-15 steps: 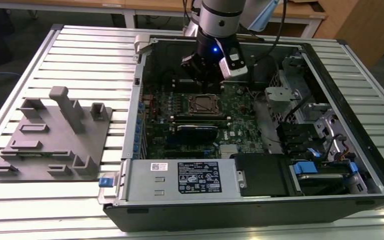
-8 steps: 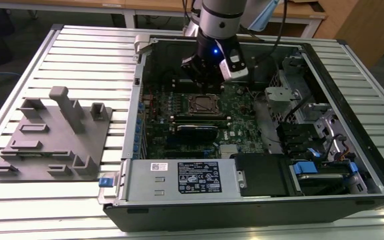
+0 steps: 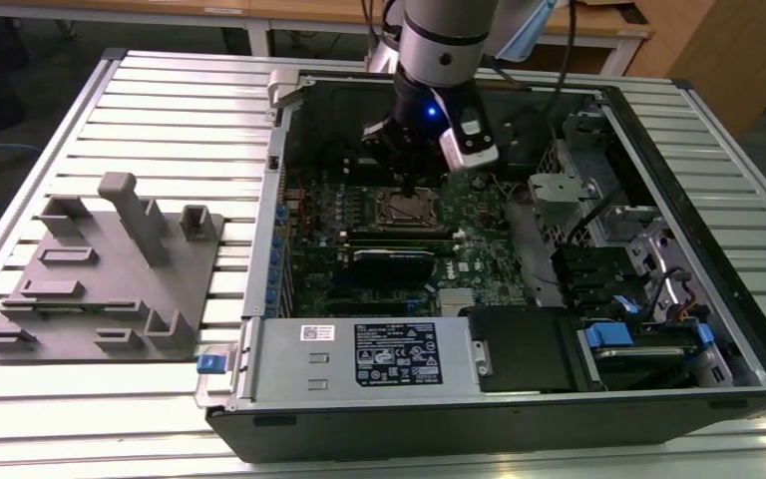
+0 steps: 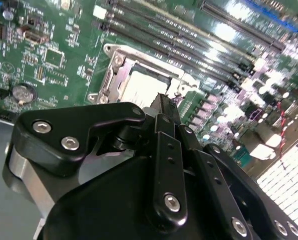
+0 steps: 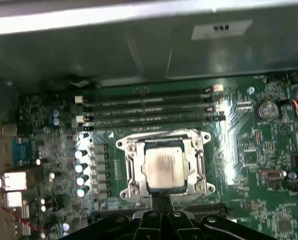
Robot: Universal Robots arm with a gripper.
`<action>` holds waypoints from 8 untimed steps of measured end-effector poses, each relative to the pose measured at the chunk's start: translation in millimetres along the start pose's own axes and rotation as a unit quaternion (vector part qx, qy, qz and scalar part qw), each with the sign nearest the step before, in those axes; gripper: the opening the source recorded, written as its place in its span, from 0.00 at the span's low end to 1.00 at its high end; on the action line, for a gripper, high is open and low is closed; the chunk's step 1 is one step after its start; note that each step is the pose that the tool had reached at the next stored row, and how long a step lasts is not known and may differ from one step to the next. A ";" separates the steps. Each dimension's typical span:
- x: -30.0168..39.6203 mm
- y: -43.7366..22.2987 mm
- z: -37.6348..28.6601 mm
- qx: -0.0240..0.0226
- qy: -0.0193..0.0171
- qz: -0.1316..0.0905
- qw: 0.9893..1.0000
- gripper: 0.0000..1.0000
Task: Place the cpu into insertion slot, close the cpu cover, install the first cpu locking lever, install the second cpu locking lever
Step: 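Install the second cpu locking lever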
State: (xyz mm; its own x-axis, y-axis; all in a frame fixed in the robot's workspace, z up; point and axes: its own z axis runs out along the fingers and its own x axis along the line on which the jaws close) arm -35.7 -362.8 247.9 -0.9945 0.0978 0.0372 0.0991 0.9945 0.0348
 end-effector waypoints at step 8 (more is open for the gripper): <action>-1.5 -15.0 1.1 0.000 -0.001 -0.002 1.000 0.10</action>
State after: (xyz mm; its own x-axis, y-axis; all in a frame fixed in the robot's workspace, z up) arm -35.7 -377.8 246.2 -0.9950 0.0937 0.0353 0.0949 0.9949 0.0352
